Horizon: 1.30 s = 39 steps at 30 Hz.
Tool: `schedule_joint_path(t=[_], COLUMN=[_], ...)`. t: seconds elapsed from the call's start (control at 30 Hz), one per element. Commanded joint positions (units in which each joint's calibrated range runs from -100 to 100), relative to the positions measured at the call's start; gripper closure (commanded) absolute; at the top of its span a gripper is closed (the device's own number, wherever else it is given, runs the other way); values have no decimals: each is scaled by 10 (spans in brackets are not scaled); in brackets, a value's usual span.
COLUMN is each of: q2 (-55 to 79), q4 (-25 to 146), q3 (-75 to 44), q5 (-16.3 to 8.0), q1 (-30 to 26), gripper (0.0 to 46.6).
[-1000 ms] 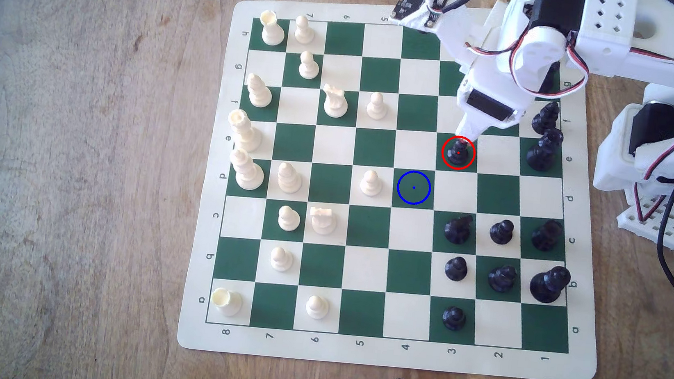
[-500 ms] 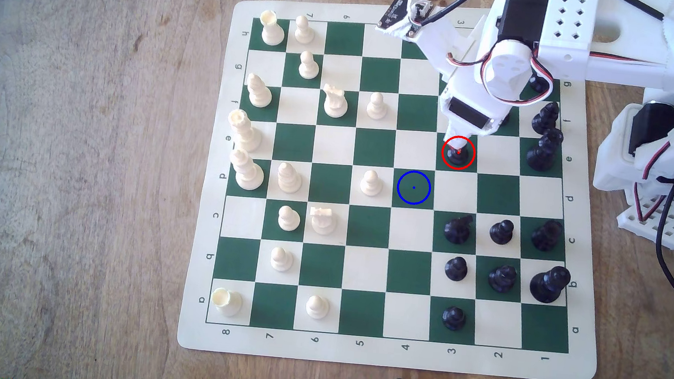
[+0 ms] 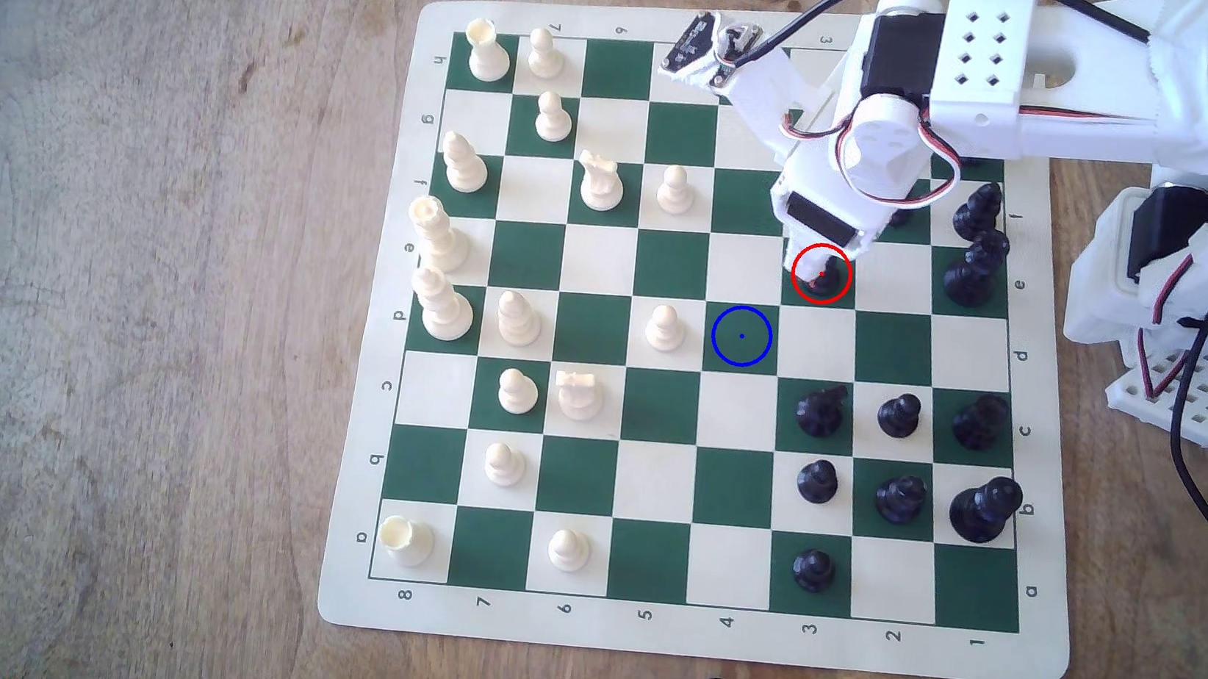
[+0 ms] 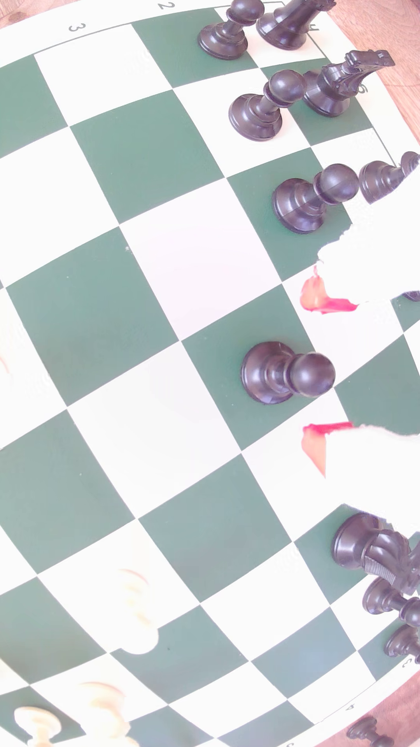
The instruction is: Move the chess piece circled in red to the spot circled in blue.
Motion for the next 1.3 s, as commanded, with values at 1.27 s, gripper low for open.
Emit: schedule_joint_path(t=[1.27], q2=[36], q4=[-62], q3=[29], q5=[-13], q1=[-30], gripper=[364])
